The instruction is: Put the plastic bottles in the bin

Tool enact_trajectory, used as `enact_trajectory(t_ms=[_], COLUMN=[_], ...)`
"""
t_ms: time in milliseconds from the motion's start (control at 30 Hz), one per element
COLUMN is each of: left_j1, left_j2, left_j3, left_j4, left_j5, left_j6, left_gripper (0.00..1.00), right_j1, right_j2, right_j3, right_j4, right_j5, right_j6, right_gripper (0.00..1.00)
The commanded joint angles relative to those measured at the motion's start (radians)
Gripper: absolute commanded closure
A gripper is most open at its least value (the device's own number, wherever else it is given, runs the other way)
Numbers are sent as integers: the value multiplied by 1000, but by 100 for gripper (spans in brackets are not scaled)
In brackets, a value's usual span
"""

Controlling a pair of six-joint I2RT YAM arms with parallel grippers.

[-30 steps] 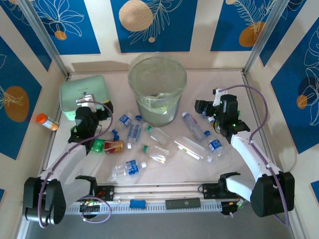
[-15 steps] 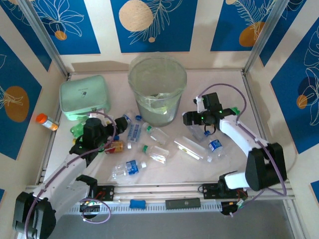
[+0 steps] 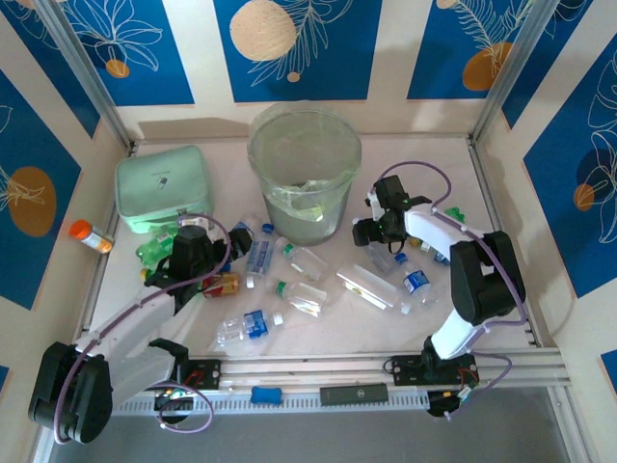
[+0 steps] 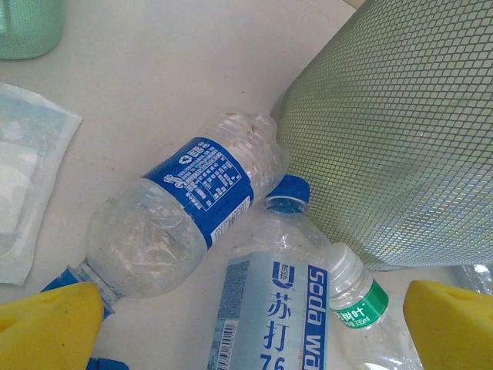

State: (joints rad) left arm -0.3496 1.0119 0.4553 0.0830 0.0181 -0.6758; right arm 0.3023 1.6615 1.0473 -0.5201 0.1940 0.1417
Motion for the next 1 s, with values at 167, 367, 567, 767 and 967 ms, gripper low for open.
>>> enact_trajectory(t_ms=[167, 367, 567, 767, 967], left_j1=[-5, -3, -3, 18, 82], left_j2=[-49, -94, -125, -134, -118], left_j3=[29, 23, 20, 102, 105], left_j4=[-21, -57, -71, -153, -98], left_j5=[-42, -84, -121, -179, -85], left_j6=[10, 25, 46, 157, 104], left_gripper=[0, 0, 0, 0, 0], right_j1=[26, 38, 37, 3, -67], right_j2=[101, 129, 101, -14, -214], right_j3=[66, 89, 92, 97, 102], right_j4=[-26, -20, -14, -19, -25], right_j5=[48, 67, 76, 47, -11], right_j6=[-28, -55, -81, -72, 10], right_gripper=[24, 35, 47, 50, 53])
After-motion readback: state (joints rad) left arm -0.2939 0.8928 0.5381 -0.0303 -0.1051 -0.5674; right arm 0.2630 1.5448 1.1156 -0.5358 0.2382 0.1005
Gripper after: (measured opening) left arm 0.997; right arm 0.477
